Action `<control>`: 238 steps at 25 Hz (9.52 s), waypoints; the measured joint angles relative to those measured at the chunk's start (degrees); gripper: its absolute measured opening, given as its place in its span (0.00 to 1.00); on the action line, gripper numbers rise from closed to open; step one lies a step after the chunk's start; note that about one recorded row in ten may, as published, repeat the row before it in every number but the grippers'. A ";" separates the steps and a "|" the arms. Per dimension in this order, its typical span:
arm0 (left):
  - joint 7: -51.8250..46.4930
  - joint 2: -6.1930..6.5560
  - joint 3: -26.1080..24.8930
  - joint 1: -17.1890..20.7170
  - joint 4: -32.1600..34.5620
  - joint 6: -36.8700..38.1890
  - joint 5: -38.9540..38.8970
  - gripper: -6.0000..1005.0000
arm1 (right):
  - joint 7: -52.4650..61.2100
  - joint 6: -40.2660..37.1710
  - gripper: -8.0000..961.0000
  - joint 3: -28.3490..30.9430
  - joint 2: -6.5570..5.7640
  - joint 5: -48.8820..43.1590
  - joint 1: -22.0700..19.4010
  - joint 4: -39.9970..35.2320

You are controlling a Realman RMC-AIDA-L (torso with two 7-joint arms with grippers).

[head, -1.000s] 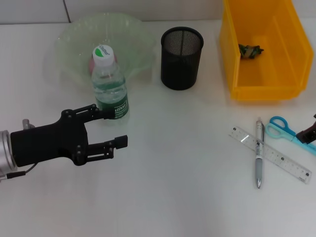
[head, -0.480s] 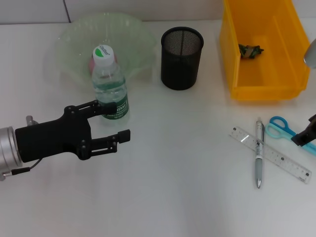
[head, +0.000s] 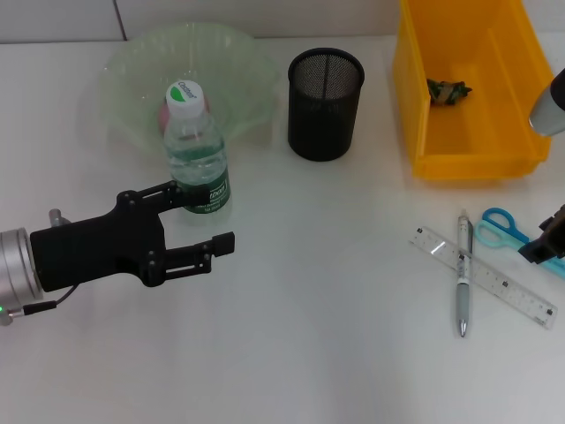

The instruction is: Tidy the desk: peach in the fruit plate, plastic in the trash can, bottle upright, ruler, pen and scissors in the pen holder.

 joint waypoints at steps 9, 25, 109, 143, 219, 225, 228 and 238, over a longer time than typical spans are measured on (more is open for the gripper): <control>-0.10 -0.30 0.00 0.10 -0.15 -0.64 0.01 0.78 | -0.88 2.57 0.47 -1.91 0.10 0.17 -0.38 1.77; -0.32 -0.69 0.00 0.67 -0.15 -0.69 0.01 0.78 | -1.31 4.38 0.25 -2.46 0.19 1.87 -0.96 3.18; -0.49 -2.17 0.09 0.10 -0.16 -0.29 0.01 0.78 | -7.38 -0.85 0.71 4.56 -0.11 20.70 0.44 0.54; -0.49 -2.51 0.01 0.00 -0.15 -0.48 0.02 0.78 | -10.51 8.57 0.52 2.03 -0.06 19.67 5.99 16.84; -0.39 -2.78 0.00 0.70 -0.24 -0.15 -0.14 0.78 | -63.58 31.53 0.60 4.20 -0.64 102.61 12.64 48.04; -0.41 -2.56 0.00 0.96 -0.24 0.51 -0.05 0.78 | -32.63 26.66 0.61 3.49 -0.77 73.73 -2.04 13.04; -0.25 -2.50 0.00 1.04 -0.13 1.07 -0.03 0.78 | -15.24 16.57 0.61 8.52 0.27 54.45 -5.31 -3.55; 0.05 -2.18 0.54 0.82 0.18 1.39 0.33 0.78 | 6.79 -5.62 0.62 13.65 0.21 30.54 -2.99 -17.03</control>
